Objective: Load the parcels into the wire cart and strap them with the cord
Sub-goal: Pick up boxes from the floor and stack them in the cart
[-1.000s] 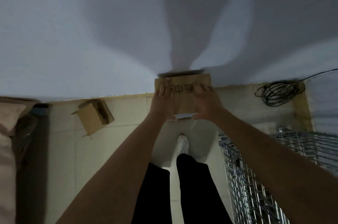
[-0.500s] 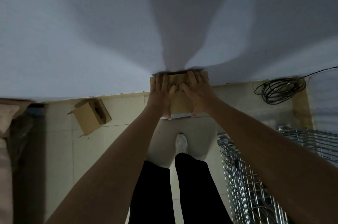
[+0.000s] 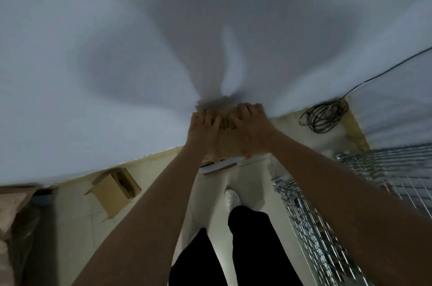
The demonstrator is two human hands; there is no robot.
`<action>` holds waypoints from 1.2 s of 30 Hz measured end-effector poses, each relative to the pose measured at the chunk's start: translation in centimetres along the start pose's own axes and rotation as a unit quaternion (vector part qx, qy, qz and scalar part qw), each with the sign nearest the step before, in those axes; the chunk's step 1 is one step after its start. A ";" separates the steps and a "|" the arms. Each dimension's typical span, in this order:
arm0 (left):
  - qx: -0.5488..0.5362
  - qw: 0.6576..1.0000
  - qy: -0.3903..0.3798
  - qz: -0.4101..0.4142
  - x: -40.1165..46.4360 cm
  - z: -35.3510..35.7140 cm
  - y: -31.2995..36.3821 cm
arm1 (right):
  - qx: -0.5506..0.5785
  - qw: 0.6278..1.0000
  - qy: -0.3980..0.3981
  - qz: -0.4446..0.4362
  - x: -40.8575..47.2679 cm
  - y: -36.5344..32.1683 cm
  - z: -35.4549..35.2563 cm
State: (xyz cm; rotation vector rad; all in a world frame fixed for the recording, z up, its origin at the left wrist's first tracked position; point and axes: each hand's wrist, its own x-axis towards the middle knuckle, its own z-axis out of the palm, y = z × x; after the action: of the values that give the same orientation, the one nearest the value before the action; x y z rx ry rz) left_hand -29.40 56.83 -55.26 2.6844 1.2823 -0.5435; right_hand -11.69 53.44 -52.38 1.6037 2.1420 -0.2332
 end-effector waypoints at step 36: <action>0.269 0.798 0.048 0.537 -32.8 -16.4 63.2 | 0.238 0.745 -0.056 0.621 -76.8 -4.3 14.7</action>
State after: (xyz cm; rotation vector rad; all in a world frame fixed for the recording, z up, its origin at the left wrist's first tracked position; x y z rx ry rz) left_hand 4.82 -3.04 -31.01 3.2565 -0.6245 -0.6208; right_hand 4.96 -20.16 -31.43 2.8081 0.5380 -0.4084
